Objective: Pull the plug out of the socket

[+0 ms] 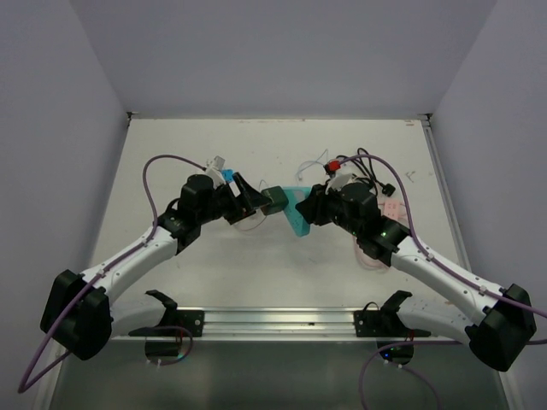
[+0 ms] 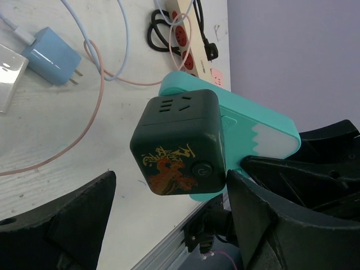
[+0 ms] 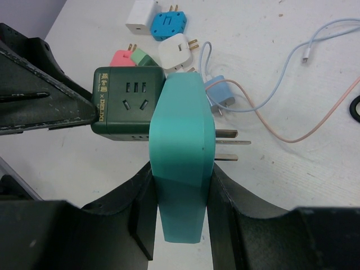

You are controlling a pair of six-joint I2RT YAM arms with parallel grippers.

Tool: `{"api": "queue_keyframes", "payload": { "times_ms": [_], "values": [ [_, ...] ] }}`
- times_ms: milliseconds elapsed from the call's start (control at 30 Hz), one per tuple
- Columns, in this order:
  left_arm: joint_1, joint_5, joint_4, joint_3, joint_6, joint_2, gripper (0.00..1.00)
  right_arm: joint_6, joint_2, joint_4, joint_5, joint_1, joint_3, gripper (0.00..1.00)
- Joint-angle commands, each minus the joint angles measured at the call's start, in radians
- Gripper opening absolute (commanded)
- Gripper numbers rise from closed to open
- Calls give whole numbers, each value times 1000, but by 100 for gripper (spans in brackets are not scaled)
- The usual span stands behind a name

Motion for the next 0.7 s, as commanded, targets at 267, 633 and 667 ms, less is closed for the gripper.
{"api": "queue_keyframes", "payload": {
  "times_ms": [267, 633, 667],
  "values": [
    [-29, -17, 169, 58, -75, 102, 83, 60, -30, 173, -31, 7, -11, 0],
    [-40, -10, 231, 70, -105, 154, 54, 37, -22, 170, -37, 10, -30, 0],
    [-40, -9, 232, 67, -105, 154, 50, 33, -23, 167, -14, 10, -33, 0]
  ]
}}
